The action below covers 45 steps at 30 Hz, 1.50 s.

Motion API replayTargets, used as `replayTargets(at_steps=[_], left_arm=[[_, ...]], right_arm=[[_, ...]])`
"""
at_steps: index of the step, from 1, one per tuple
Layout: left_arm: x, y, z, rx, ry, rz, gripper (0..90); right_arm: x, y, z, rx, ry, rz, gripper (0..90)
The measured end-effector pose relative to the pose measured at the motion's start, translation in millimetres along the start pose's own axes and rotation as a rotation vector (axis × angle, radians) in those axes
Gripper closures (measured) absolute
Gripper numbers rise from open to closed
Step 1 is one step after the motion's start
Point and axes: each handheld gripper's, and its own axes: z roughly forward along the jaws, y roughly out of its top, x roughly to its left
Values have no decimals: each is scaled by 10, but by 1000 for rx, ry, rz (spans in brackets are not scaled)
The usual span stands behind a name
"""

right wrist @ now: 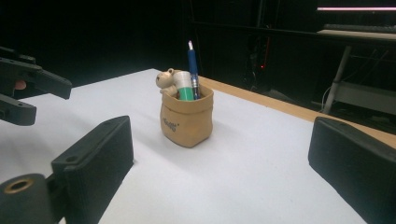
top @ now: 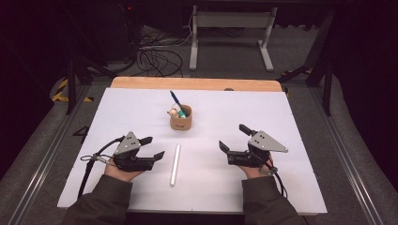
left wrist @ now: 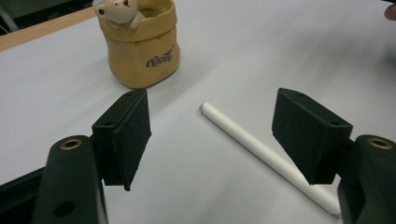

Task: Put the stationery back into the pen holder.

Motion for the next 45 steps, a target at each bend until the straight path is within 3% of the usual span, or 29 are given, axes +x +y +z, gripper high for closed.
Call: replayTargets(at_steps=[21, 25, 32, 45], left_arm=[[-186, 57, 147, 70, -28, -41, 281], [-211, 78, 189, 92, -13, -56, 281], [-251, 119, 282, 131, 3, -135, 282], [-388, 218, 546, 209, 73, -174, 330]], right_arm=[[-73, -90, -400, -6, -40, -18, 57], [-103, -112, -462, -6, -51, -13, 57], [-148, -135, -553, -6, -76, -21, 63], [-205, -172, -655, -1, -109, -29, 68]])
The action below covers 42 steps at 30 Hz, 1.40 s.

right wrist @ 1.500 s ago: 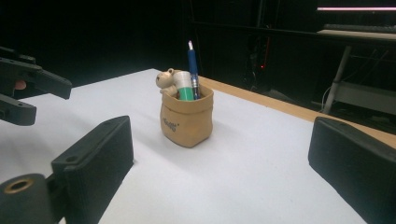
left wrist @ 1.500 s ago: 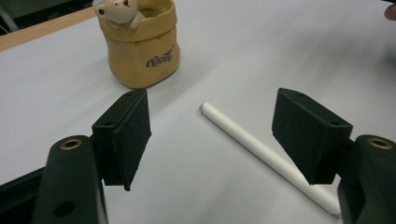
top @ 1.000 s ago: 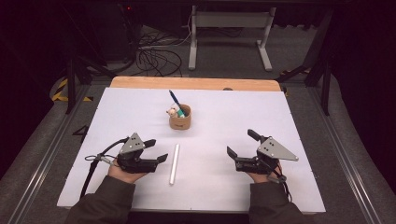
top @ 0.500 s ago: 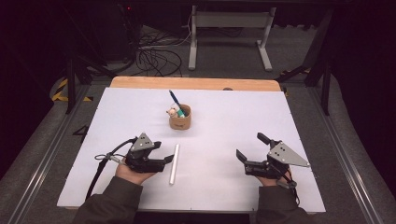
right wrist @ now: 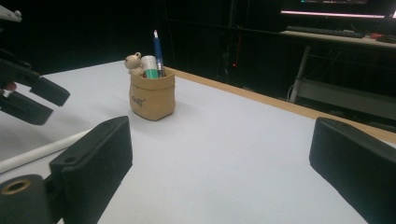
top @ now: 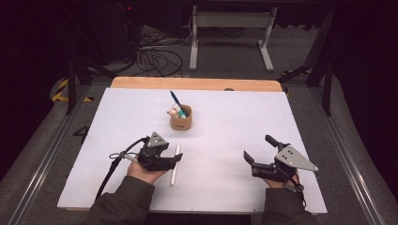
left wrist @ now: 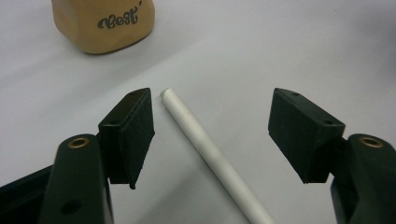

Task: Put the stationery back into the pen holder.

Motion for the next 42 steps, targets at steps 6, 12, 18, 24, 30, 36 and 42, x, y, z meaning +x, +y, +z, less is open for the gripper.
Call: replayTargets(at_steps=[6, 12, 18, 24, 30, 36, 42], left_arm=[[-85, 23, 139, 43, 47, -3, 377], [-123, 30, 249, 101, 82, -16, 414], [-114, 3, 317, 136, 112, -35, 418], [-74, 1, 357, 152, 122, -40, 432], [-60, -9, 379, 160, 122, -49, 483], [-80, -25, 381, 157, 141, -27, 529], [-87, -17, 378, 162, 126, -8, 610]], right_arm=[[-15, 2, -18, -3, -4, 6, 70], [-18, 0, -14, 2, -6, 7, 72], [-18, 0, -18, 4, -9, 6, 74], [-12, 6, -14, 1, -5, 5, 76], [-12, 6, -15, 1, -7, 6, 76], [-2, 6, -6, 4, -5, 4, 77], [10, 13, -7, 4, -6, -1, 78]])
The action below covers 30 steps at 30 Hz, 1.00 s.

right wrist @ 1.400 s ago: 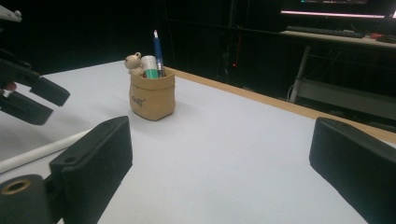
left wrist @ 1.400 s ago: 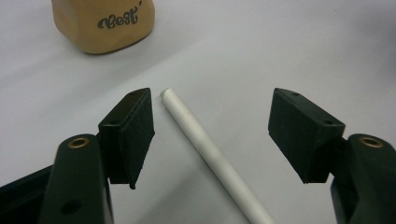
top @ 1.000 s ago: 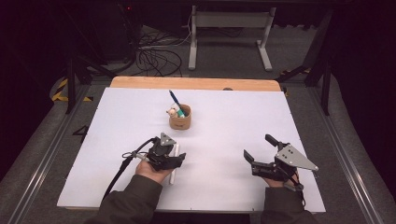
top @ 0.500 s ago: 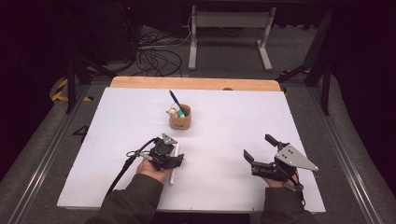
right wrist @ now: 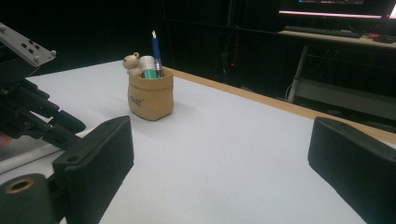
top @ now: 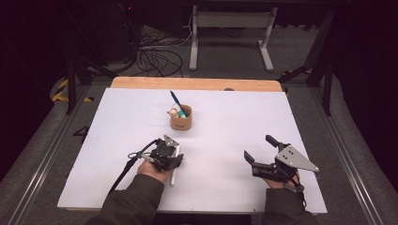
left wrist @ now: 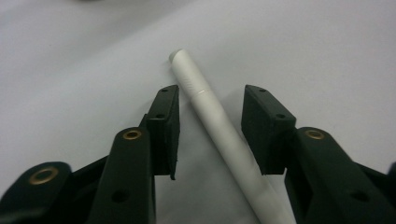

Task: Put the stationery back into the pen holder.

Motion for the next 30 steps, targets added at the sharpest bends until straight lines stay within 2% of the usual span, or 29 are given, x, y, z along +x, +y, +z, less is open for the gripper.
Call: replayTargets(at_steps=[5, 9, 13, 17, 25, 30], left_arm=[[35, 13, -7, 12, -14, 6, 679], [74, 19, -11, 19, -21, 23, 778], [69, 19, -11, 17, -16, 45, 780], [96, 9, -14, 6, -38, 62, 781], [112, 22, -108, -92, -129, 46, 781], [74, 39, -187, -171, -191, 56, 781]], right_arm=[[5, 4, 1, 0, -2, -1, 79], [7, 8, -1, -3, -4, -2, 79], [11, 7, 2, -1, -2, -5, 82], [20, 4, 10, 2, 1, -7, 84], [36, -4, 33, 6, 7, -14, 91], [64, -4, 55, 5, 20, -21, 92]])
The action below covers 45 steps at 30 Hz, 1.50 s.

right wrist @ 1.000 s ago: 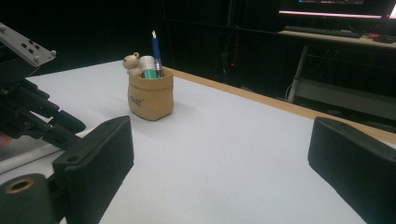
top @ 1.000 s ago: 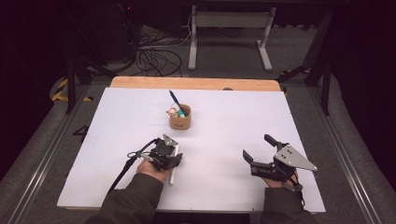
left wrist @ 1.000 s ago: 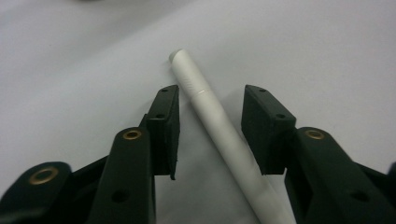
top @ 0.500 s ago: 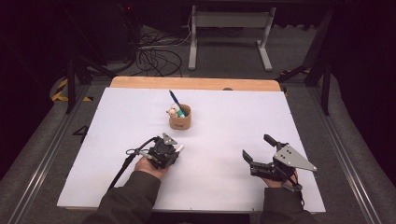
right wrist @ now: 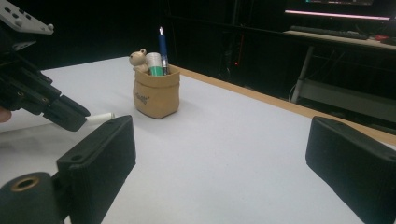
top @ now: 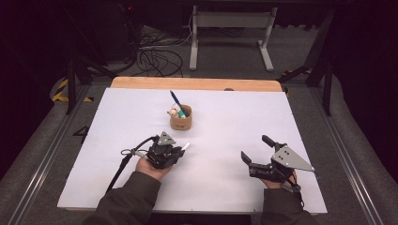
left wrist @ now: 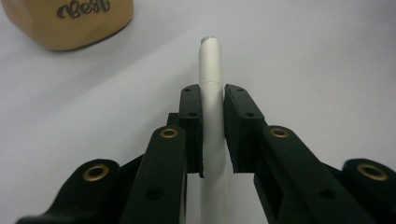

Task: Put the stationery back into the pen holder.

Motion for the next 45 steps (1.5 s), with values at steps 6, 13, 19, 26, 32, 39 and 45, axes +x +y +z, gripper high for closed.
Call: replayTargets(at_steps=[6, 13, 19, 26, 32, 39, 45], left_arm=[[-47, 49, -87, -79, -49, 22, 782], [-111, 109, -172, -160, -89, 54, 782], [-151, 141, -233, -219, -137, 61, 782], [-192, 147, -296, -269, -170, 64, 781], [-194, 157, -337, -317, -196, 60, 782], [-204, 160, -369, -345, -199, 71, 781], [-248, 159, -364, -372, -203, 74, 781]], right_arm=[[45, 20, 27, -6, 21, -4, 97], [117, 31, 95, 4, 53, -7, 110], [210, 48, 170, 11, 96, -5, 130], [381, 61, 311, 26, 163, -11, 168], [591, 54, 479, 53, 248, -22, 218], [807, 50, 620, 62, 334, -9, 243], [966, 50, 734, 65, 408, 51, 265]])
